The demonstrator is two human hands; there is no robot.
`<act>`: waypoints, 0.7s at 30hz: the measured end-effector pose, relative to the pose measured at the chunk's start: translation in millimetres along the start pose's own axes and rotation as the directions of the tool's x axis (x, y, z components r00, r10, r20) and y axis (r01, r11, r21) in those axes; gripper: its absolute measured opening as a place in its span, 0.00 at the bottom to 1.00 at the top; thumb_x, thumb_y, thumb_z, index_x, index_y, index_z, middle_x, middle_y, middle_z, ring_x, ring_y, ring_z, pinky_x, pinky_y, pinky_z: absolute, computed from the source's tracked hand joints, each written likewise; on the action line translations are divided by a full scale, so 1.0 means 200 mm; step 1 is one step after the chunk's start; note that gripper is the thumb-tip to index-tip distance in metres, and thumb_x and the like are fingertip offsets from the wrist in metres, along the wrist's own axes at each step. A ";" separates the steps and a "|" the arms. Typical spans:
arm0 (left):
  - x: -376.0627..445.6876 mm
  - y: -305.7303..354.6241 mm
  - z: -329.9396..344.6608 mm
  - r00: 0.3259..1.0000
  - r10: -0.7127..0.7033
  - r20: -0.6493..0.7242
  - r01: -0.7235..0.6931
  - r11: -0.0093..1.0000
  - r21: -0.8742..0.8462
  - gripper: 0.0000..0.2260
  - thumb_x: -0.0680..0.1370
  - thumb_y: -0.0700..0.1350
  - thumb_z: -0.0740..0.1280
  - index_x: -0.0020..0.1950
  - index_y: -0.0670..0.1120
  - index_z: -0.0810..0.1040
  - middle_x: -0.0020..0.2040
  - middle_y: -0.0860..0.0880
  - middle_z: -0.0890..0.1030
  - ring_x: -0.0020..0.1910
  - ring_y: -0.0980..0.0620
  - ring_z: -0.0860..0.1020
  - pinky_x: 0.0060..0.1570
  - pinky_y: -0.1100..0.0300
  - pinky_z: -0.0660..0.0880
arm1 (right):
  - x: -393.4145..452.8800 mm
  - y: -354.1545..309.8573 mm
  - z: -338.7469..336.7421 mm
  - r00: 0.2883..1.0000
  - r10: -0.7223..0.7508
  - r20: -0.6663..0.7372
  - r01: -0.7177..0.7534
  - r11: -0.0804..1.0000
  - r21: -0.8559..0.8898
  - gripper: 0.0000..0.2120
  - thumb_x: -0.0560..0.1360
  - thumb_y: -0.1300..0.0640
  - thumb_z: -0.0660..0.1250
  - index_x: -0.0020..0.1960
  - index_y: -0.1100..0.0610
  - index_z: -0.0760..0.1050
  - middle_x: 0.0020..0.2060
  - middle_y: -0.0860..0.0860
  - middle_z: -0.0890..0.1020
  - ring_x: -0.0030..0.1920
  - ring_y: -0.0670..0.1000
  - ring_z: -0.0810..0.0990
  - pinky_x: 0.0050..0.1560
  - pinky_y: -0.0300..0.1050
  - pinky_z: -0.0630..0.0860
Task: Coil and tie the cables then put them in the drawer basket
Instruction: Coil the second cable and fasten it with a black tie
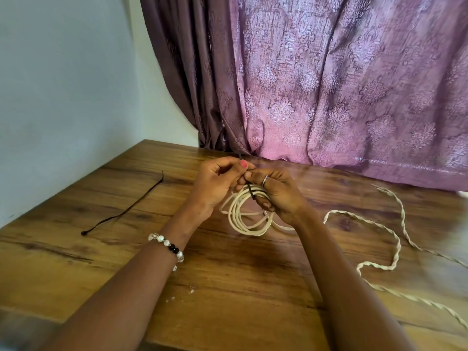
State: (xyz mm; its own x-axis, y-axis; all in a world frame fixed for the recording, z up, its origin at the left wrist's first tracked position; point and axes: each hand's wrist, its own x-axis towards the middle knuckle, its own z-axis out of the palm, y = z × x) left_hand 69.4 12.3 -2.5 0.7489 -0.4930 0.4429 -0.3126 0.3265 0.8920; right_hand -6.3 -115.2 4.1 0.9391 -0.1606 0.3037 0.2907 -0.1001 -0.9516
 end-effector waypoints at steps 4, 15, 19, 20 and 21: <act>-0.01 0.01 0.01 0.991 0.075 -0.111 -0.074 0.997 0.019 0.05 0.77 0.39 0.67 0.44 0.41 0.82 0.35 0.38 0.81 0.27 0.53 0.76 0.27 0.62 0.76 | 0.00 0.00 0.01 0.999 0.044 0.014 -0.044 0.999 0.022 0.11 0.78 0.61 0.63 0.42 0.64 0.82 0.38 0.61 0.84 0.16 0.45 0.63 0.17 0.32 0.55; 0.05 0.00 -0.08 0.864 0.131 -0.486 -0.033 0.978 0.206 0.12 0.80 0.41 0.62 0.37 0.47 0.78 0.37 0.43 0.81 0.31 0.43 0.83 0.32 0.47 0.81 | 0.01 -0.04 0.11 0.965 0.232 0.124 -0.237 0.971 0.023 0.10 0.76 0.63 0.63 0.44 0.65 0.82 0.43 0.68 0.82 0.15 0.44 0.60 0.19 0.30 0.52; 0.07 -0.01 -0.09 0.845 0.063 -0.530 0.037 0.984 0.176 0.14 0.80 0.40 0.62 0.35 0.45 0.78 0.34 0.44 0.80 0.29 0.45 0.82 0.33 0.49 0.81 | 0.02 -0.06 0.13 0.945 0.277 0.175 -0.286 0.958 0.029 0.11 0.76 0.63 0.61 0.45 0.63 0.83 0.54 0.82 0.67 0.15 0.43 0.58 0.17 0.29 0.54; 0.08 -0.01 -0.09 0.839 0.025 -0.543 0.060 0.988 0.139 0.14 0.80 0.39 0.62 0.34 0.44 0.77 0.32 0.45 0.80 0.28 0.47 0.81 0.32 0.50 0.81 | 0.02 -0.06 0.14 0.938 0.291 0.191 -0.302 0.953 0.031 0.12 0.76 0.63 0.60 0.45 0.64 0.82 0.52 0.81 0.69 0.15 0.43 0.58 0.17 0.29 0.54; 0.09 -0.01 -0.08 0.830 -0.025 -0.557 0.088 0.992 0.087 0.15 0.80 0.38 0.61 0.34 0.43 0.77 0.31 0.45 0.79 0.26 0.48 0.80 0.31 0.51 0.80 | 0.02 -0.06 0.13 0.931 0.304 0.203 -0.317 0.948 0.035 0.12 0.76 0.64 0.60 0.45 0.64 0.82 0.50 0.76 0.72 0.15 0.42 0.58 0.17 0.29 0.54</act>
State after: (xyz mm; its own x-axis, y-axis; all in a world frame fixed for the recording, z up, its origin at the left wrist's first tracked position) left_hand 91.9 15.2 1.7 0.9549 0.0313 0.2953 -0.2951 0.2109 0.9319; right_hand -0.7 -88.3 16.4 0.9997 0.0196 -0.0158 -0.0156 -0.0101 -0.9998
